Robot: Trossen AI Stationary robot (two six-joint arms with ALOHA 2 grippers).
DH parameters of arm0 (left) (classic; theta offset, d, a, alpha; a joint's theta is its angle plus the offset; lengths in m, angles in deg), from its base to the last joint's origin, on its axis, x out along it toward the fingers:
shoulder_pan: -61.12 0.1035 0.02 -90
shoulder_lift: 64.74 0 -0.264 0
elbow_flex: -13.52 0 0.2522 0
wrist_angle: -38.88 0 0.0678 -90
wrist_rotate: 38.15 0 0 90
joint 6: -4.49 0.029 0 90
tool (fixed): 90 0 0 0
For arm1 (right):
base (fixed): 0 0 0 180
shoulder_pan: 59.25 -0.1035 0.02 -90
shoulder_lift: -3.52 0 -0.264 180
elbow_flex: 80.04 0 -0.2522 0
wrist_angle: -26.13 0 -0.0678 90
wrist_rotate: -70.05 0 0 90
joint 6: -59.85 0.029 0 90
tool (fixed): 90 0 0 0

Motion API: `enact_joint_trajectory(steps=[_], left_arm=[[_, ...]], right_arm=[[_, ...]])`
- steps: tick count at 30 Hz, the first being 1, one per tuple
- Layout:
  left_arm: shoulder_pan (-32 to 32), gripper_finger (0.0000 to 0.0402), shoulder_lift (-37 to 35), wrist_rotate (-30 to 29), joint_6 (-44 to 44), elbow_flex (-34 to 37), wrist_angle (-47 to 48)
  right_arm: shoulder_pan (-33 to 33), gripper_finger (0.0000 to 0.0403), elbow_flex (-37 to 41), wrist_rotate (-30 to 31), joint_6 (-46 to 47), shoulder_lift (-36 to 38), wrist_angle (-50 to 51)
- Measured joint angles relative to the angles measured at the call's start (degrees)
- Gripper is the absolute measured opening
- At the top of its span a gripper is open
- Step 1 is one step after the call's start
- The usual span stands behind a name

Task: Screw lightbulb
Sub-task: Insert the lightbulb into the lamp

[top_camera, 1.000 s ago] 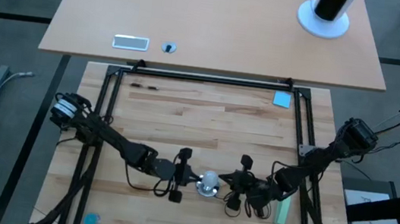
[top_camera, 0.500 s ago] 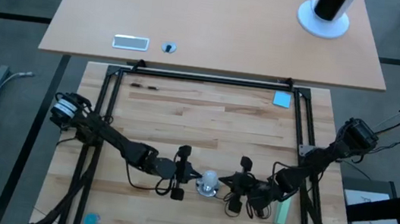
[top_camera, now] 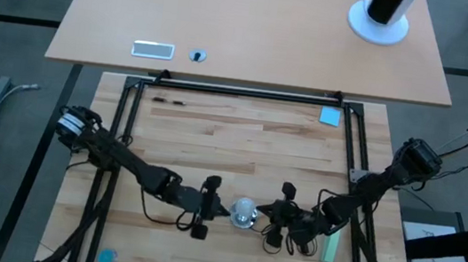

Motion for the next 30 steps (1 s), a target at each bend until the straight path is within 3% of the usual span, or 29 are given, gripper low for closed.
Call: enact_joint_trajectory(steps=[5,30], left_arm=[[0.8,0.0,0.8,-0.8,3.9,0.0,-6.9],[2.2,0.0,2.9,-5.6,1.6,0.1,-5.9]], right_arm=[[0.0,0.0,0.0,0.3,-0.1,0.0,-0.1],[-0.1,0.0,0.0,-2.3,-1.7,0.0,-2.2]])
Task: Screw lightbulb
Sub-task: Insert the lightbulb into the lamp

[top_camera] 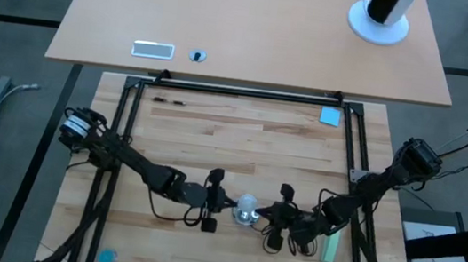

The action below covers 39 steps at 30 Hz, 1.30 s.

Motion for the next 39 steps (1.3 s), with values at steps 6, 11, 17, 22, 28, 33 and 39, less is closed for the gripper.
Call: enact_joint_trajectory(steps=[6,11,17,22,28,33,39], left_arm=[[-0.1,0.0,-0.4,0.5,-2.7,0.0,4.8],[-0.3,0.0,-0.6,4.8,-0.9,0.0,2.4],[-0.2,0.0,-0.6,4.9,1.7,0.0,-2.0],[0.2,0.0,-0.6,2.4,1.3,0.0,-1.9],[0.3,0.0,-0.6,1.8,1.0,0.0,-1.9],[0.4,0.0,-0.6,0.2,0.7,0.0,-1.8],[0.4,0.0,-0.6,-1.1,-0.5,0.0,0.0]], right_arm=[[-0.4,0.0,0.0,0.0,5.1,0.0,5.9],[-0.2,0.0,0.0,3.4,9.1,0.0,10.0],[0.3,0.0,-1.8,5.1,4.7,0.0,8.6],[0.3,0.0,-3.1,4.4,2.2,-0.1,8.3],[0.2,0.0,-3.2,2.1,2.8,-0.1,8.3],[-0.1,0.0,-3.2,1.2,2.9,-0.1,7.8],[-0.1,0.0,-3.2,0.2,3.5,-0.1,8.1]])
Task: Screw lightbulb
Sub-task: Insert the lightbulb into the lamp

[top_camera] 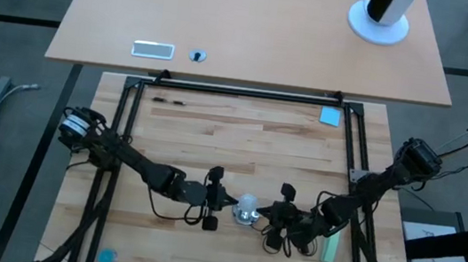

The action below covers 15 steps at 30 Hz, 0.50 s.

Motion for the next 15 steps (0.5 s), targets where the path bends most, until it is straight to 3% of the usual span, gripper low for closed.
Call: enact_joint_trajectory(steps=[6,11,15], left_arm=[[-0.2,0.0,-0.3,0.1,-0.3,0.0,1.1],[-0.2,0.0,-0.7,6.3,-0.6,0.0,0.8],[0.1,0.0,-0.4,4.6,-1.1,0.0,0.4]], right_arm=[[-0.1,0.0,0.0,0.1,2.9,0.0,3.7],[-0.1,0.0,0.0,3.1,5.9,0.0,7.6],[0.5,0.0,0.0,4.8,4.5,0.0,5.9]])
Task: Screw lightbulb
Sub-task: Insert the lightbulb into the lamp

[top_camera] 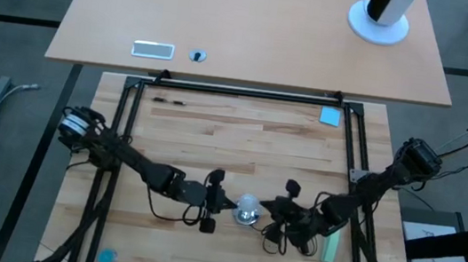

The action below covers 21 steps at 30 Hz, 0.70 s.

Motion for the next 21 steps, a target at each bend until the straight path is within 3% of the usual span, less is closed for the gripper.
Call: enact_joint_trajectory(steps=[13,21], left_arm=[[0.6,0.0,1.0,-6.0,0.3,0.0,-1.4],[0.6,0.0,1.0,-6.1,-0.9,0.0,0.7]], right_arm=[[-0.3,0.0,0.0,-3.9,-3.1,0.0,-4.6],[-1.0,0.0,0.0,-3.9,-2.0,0.0,-3.7]])
